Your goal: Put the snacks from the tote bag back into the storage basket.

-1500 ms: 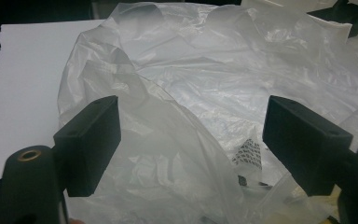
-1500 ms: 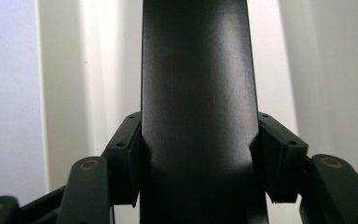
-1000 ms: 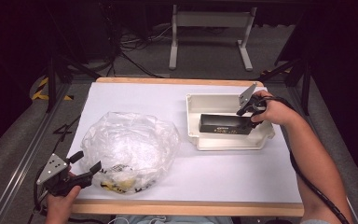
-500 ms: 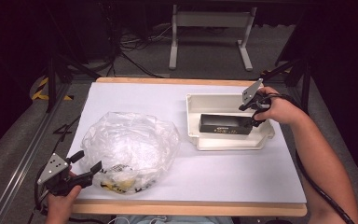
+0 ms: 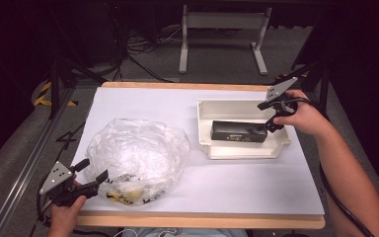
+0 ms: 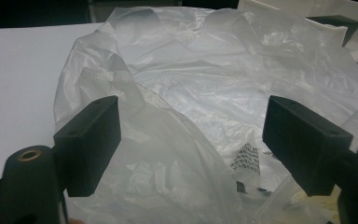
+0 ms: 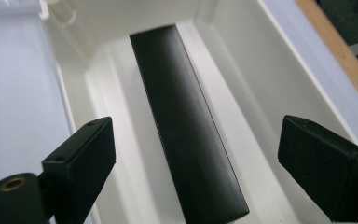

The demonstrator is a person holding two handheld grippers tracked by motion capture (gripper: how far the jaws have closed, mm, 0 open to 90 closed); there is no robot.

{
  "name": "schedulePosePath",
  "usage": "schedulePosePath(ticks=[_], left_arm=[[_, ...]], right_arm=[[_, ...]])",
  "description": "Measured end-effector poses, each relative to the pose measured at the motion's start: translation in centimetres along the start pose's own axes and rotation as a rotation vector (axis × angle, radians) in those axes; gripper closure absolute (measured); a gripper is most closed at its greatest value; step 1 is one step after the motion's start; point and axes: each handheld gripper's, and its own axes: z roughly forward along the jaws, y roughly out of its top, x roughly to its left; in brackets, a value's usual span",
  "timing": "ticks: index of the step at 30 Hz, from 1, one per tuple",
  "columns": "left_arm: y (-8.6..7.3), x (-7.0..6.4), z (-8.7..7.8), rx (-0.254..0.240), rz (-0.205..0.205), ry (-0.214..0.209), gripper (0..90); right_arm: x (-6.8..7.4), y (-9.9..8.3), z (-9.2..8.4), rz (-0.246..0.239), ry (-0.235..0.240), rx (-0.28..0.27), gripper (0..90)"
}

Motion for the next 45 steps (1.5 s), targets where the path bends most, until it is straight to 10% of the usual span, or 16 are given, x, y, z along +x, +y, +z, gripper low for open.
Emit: schedulePosePath(ticks=[5,20,45], left_arm=[[0.1,-0.1,0.3,0.001,0.008,-0.007,20.2],[0.2,-0.2,0.5,0.004,0.004,-0.016,20.1],[0.2,-0.3,0.3,0.004,0.010,-0.016,20.1]], right_arm=[[1.3,-0.8,-1.5,0.046,-0.038,-0.107,9.5],[6.0,-1.6,-3.7,0.140,-0.107,-0.199,6.2],[14.1,-4.5,-1.1,0.143,-0.168,-0.285,5.9]])
